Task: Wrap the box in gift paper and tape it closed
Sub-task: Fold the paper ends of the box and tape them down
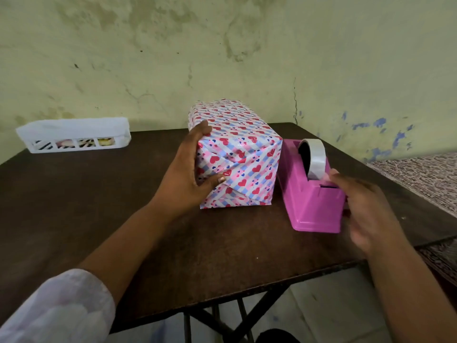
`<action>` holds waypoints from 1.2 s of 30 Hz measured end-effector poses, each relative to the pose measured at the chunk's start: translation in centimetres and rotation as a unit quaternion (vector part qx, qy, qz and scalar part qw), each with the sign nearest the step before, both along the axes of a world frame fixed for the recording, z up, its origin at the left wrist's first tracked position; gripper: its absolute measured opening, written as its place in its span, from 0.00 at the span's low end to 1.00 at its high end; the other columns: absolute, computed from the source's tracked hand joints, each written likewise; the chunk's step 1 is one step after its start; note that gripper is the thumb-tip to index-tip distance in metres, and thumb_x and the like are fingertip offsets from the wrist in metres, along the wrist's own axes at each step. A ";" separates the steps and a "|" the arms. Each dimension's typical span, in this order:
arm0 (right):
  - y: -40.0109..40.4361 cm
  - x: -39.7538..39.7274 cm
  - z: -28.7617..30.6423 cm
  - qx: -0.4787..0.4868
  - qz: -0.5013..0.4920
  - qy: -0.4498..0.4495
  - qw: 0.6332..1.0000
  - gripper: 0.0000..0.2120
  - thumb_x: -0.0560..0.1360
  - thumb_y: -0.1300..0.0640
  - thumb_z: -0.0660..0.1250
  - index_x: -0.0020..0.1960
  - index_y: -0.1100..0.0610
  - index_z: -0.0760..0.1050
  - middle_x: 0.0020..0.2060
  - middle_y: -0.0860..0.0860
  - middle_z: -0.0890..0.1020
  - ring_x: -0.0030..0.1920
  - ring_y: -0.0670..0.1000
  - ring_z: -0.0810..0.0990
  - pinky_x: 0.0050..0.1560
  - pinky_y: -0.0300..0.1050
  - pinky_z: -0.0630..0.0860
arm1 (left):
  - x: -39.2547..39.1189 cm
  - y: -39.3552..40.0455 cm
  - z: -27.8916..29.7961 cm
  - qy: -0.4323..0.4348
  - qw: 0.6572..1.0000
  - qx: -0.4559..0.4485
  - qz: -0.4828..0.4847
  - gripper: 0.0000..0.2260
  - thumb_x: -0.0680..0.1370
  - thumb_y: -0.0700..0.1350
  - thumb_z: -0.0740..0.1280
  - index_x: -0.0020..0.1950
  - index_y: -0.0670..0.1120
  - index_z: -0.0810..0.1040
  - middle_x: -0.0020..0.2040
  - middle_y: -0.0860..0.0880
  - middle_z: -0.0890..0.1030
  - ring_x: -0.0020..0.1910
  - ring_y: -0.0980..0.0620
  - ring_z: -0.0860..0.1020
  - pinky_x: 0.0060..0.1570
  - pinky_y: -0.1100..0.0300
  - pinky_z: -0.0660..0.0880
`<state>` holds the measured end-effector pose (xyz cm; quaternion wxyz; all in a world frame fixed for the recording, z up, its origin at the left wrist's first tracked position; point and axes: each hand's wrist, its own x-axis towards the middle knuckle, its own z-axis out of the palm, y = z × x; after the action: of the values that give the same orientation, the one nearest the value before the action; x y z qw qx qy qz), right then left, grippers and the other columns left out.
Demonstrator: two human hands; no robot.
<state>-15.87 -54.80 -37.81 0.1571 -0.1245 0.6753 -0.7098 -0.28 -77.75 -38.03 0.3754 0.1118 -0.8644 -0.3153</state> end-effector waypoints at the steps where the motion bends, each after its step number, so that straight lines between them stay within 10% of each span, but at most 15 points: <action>1: -0.3 -0.1 0.2 -0.015 -0.004 -0.014 1.000 0.11 0.73 0.52 0.68 0.51 0.58 0.77 0.40 0.52 0.81 0.38 0.51 0.77 0.34 0.43 0.70 | 0.0 0.0 -0.1 -0.003 1.000 0.003 0.001 0.40 0.69 0.49 0.73 0.74 0.56 0.53 0.74 0.59 0.57 0.72 0.62 0.58 0.71 0.52 0.63; 5: -1.4 0.2 -0.4 -0.119 -0.073 -0.016 0.990 0.06 0.69 0.58 0.72 0.46 0.58 0.79 0.34 0.48 0.82 0.33 0.47 0.79 0.34 0.40 0.71 | 0.0 0.1 -0.2 -0.003 1.000 0.005 0.000 0.40 0.70 0.48 0.74 0.75 0.55 0.53 0.74 0.59 0.57 0.73 0.60 0.58 0.71 0.50 0.63; 11: -1.9 1.6 -1.4 -0.271 -0.148 0.055 0.950 0.04 0.66 0.54 0.74 0.33 0.48 0.82 0.60 0.65 0.74 0.51 0.53 0.78 0.54 0.50 0.76 | 0.1 0.1 -0.3 0.004 1.000 0.009 -0.005 0.41 0.70 0.47 0.74 0.75 0.54 0.53 0.72 0.61 0.57 0.73 0.60 0.57 0.71 0.51 0.63; 16: -1.7 1.8 -0.6 -0.321 -0.130 0.119 0.930 0.04 0.64 0.50 0.75 0.32 0.47 0.81 0.51 0.58 0.71 0.43 0.45 0.77 0.41 0.37 0.76 | 0.1 0.2 -0.2 0.006 1.000 0.006 0.000 0.41 0.68 0.52 0.72 0.75 0.54 0.53 0.73 0.59 0.57 0.73 0.60 0.58 0.71 0.50 0.63; 22: -1.6 3.0 -2.5 -0.182 -0.238 0.192 0.935 0.06 0.66 0.51 0.70 0.30 0.46 0.77 0.40 0.42 0.72 0.48 0.54 0.75 0.47 0.48 0.75 | 0.2 0.5 0.0 0.006 1.000 0.011 0.010 0.41 0.66 0.55 0.71 0.74 0.55 0.53 0.73 0.59 0.58 0.72 0.62 0.57 0.71 0.52 0.63; 31: 0.1 3.5 -3.7 -0.043 -0.173 0.121 0.976 0.06 0.71 0.58 0.71 0.37 0.50 0.79 0.46 0.57 0.80 0.45 0.51 0.80 0.41 0.43 0.75 | 0.2 0.6 0.0 0.006 1.000 0.018 0.000 0.41 0.67 0.53 0.71 0.74 0.54 0.54 0.72 0.61 0.59 0.72 0.61 0.59 0.70 0.51 0.64; 36: 1.2 3.8 -2.6 0.217 -0.217 0.358 0.882 0.07 0.73 0.55 0.67 0.37 0.54 0.74 0.40 0.52 0.73 0.45 0.58 0.73 0.44 0.46 0.67 | 0.3 0.6 0.1 0.001 1.000 0.025 -0.009 0.41 0.66 0.54 0.71 0.74 0.55 0.54 0.73 0.60 0.58 0.72 0.61 0.59 0.70 0.54 0.64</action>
<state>-12.06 -53.59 -40.44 -0.2303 -0.1831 0.8328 -0.4690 -0.01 -77.11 -37.94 0.3701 0.1132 -0.8570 -0.3404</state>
